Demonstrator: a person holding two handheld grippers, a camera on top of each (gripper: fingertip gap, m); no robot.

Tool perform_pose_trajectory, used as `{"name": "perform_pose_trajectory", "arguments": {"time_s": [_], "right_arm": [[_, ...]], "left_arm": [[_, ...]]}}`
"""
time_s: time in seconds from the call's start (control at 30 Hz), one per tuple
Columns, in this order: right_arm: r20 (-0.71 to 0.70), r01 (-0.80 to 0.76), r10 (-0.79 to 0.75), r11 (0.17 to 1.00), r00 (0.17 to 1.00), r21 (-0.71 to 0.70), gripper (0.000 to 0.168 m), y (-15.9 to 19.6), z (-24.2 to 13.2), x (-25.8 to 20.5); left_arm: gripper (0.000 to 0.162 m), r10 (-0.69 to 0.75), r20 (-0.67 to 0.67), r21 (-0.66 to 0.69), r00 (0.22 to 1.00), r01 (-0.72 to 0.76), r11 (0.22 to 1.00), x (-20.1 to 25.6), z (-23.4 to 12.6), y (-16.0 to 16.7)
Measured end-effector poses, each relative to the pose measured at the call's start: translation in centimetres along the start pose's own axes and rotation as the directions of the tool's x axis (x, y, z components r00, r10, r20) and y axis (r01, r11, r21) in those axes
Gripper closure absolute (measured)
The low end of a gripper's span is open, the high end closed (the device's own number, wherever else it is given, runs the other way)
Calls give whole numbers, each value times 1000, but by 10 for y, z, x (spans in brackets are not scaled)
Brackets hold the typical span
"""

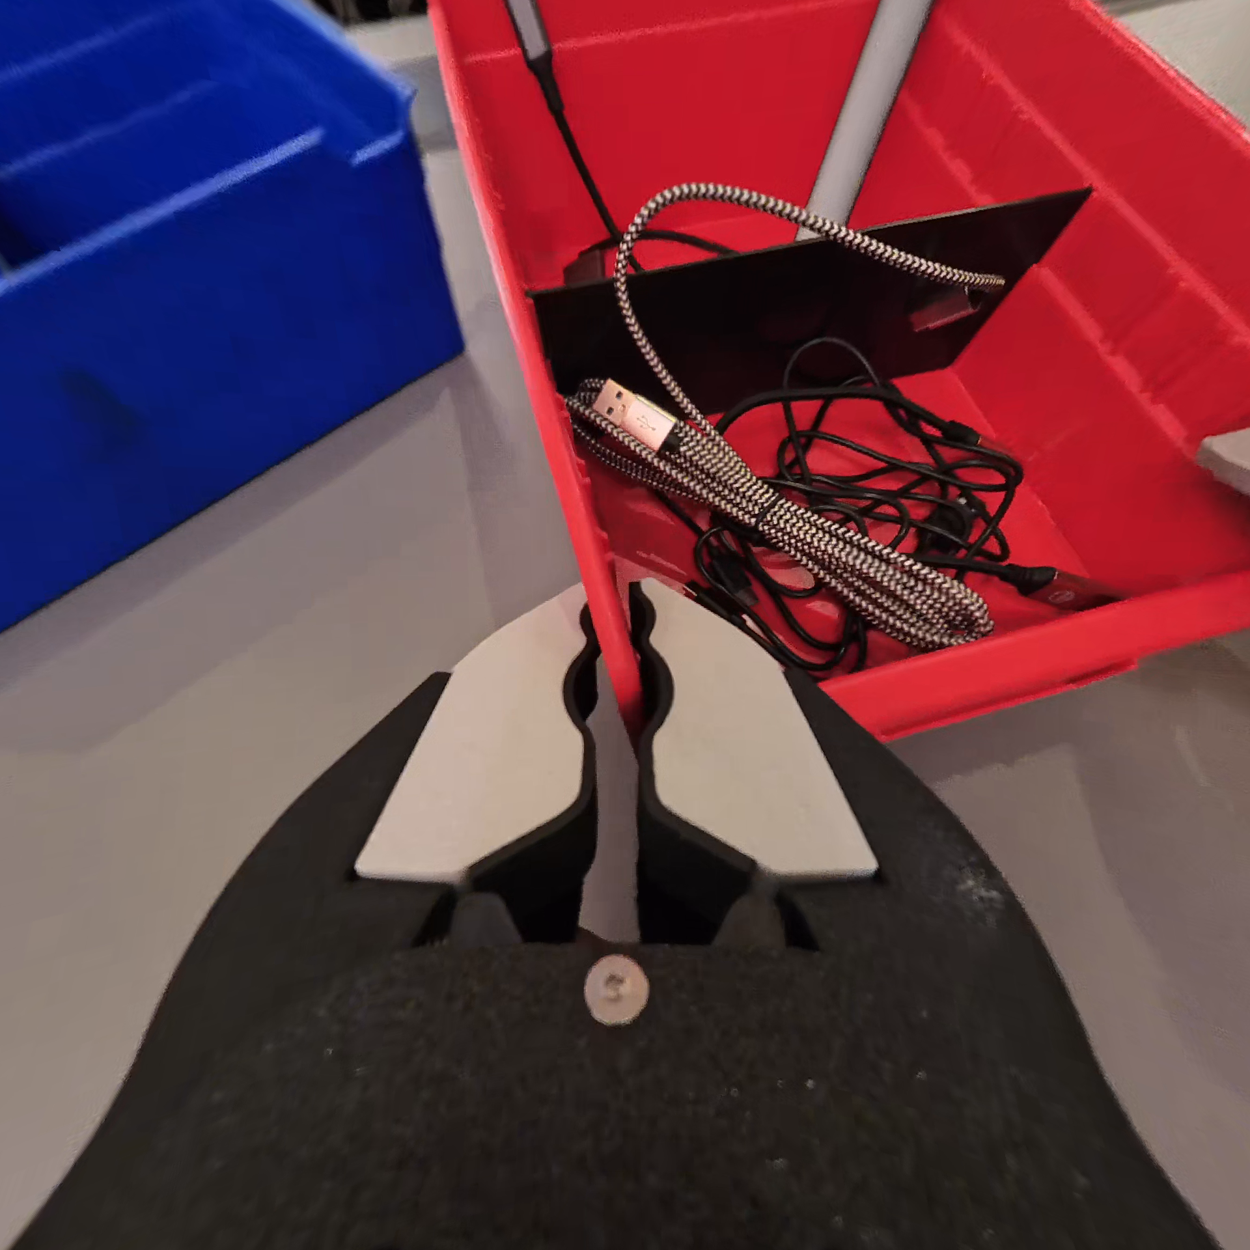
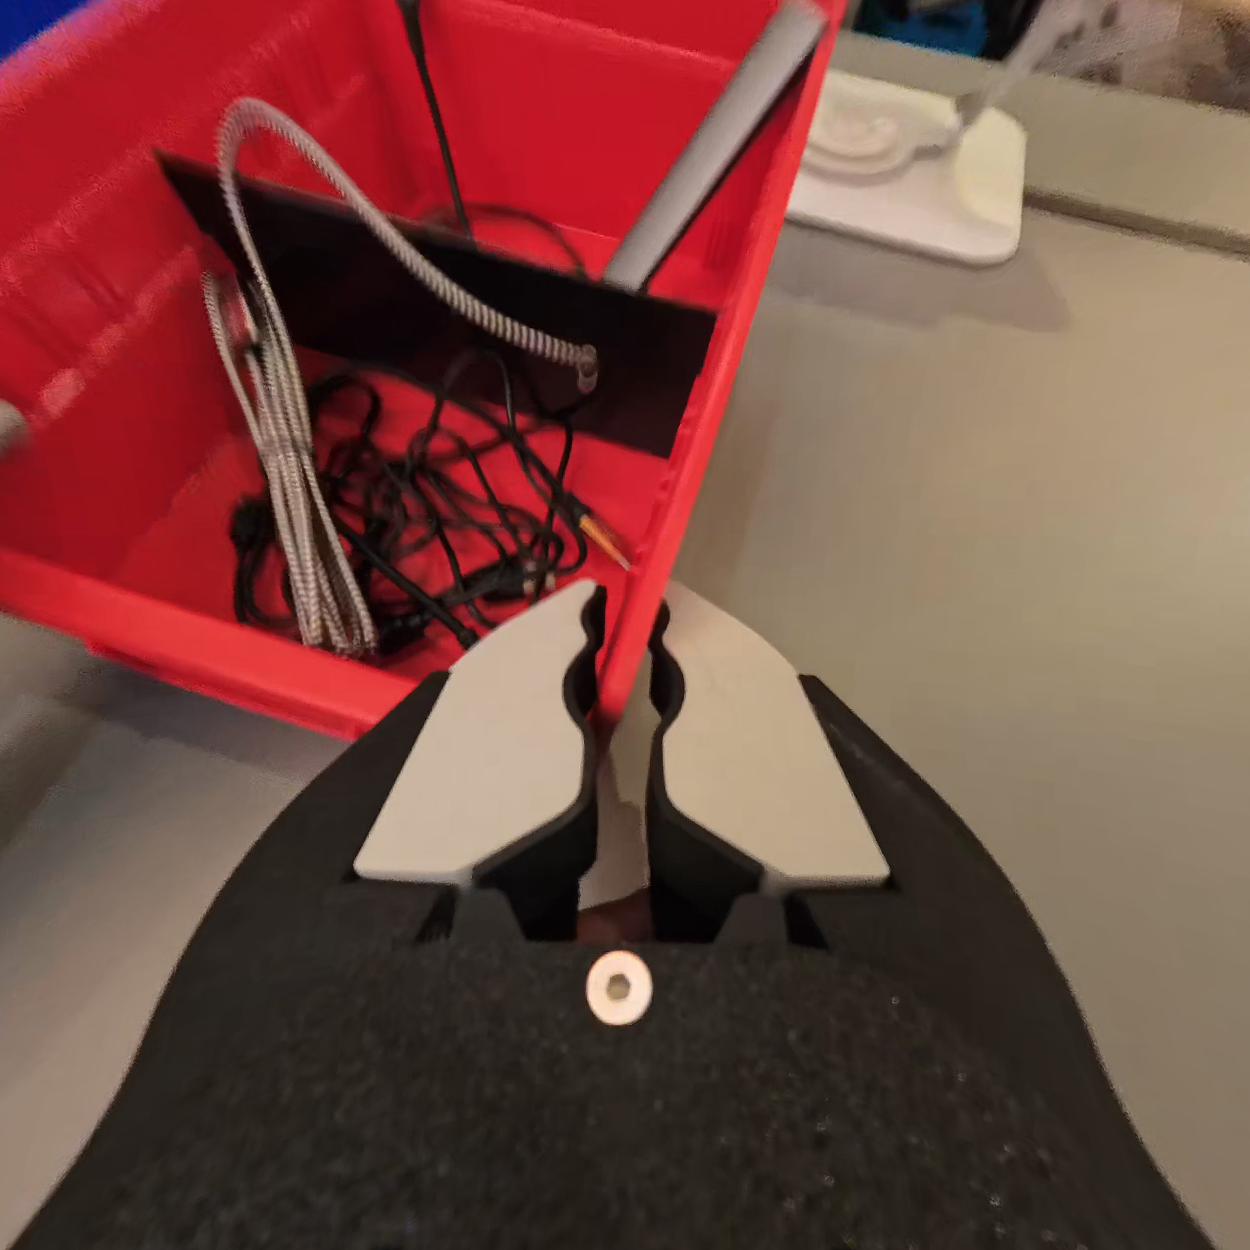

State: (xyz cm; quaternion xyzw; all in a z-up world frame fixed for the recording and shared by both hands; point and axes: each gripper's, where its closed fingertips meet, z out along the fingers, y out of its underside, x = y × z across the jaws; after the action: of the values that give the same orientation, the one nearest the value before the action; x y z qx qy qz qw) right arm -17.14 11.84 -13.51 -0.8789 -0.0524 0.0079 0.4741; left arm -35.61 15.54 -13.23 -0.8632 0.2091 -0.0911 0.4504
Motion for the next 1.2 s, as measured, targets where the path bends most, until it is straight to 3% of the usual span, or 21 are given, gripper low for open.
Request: {"name": "perform_pose_trajectory", "arguments": {"time_s": [0.17, 0.33, 0.43, 0.6, 0.73, 0.8, 0.93, 1.1, 1.2], "right_arm": [[79, 88, -93, 994, 993, 59, 154, -4, 2, -8], [327, 200, -214, 977, 920, 78, 144, 28, -31, -5], [335, 190, -206, 979, 919, 79, 141, 51, -49, 20], [385, -5, -25, 997, 922, 76, 143, 62, -68, 48], [373, -38, -2, 994, 928, 98, 145, 50, -66, 55], [377, -21, -19, 995, 926, 101, 145, 49, -65, 50], [376, 56, -90, 993, 922, 102, 145, 57, -67, 35], [360, 191, -232, 971, 904, 148, 145, 60, -70, 16], [376, 251, -303, 951, 876, 180, 145, 59, -75, 0]], "left_arm": [[151, -60, -92, -13, 994, 59, 998, -4, -3, 1], [127, -165, -336, 109, 927, 212, 971, -12, -54, -15], [121, -151, -292, 186, 944, 211, 960, -72, -78, -12], [113, 33, 14, 153, 999, -35, 988, -215, -68, -5], [102, 20, -48, 91, 999, -16, 996, -264, -29, -13], [106, 3, -101, 51, 995, 2, 999, -267, -9, -9], [142, 83, -3, 91, 997, -83, 992, -270, -3, -4], [148, -22, 39, 96, 999, 18, 995, -239, -41, 22], [153, -99, 66, 80, 993, 93, 992, -193, -74, 44]]}}
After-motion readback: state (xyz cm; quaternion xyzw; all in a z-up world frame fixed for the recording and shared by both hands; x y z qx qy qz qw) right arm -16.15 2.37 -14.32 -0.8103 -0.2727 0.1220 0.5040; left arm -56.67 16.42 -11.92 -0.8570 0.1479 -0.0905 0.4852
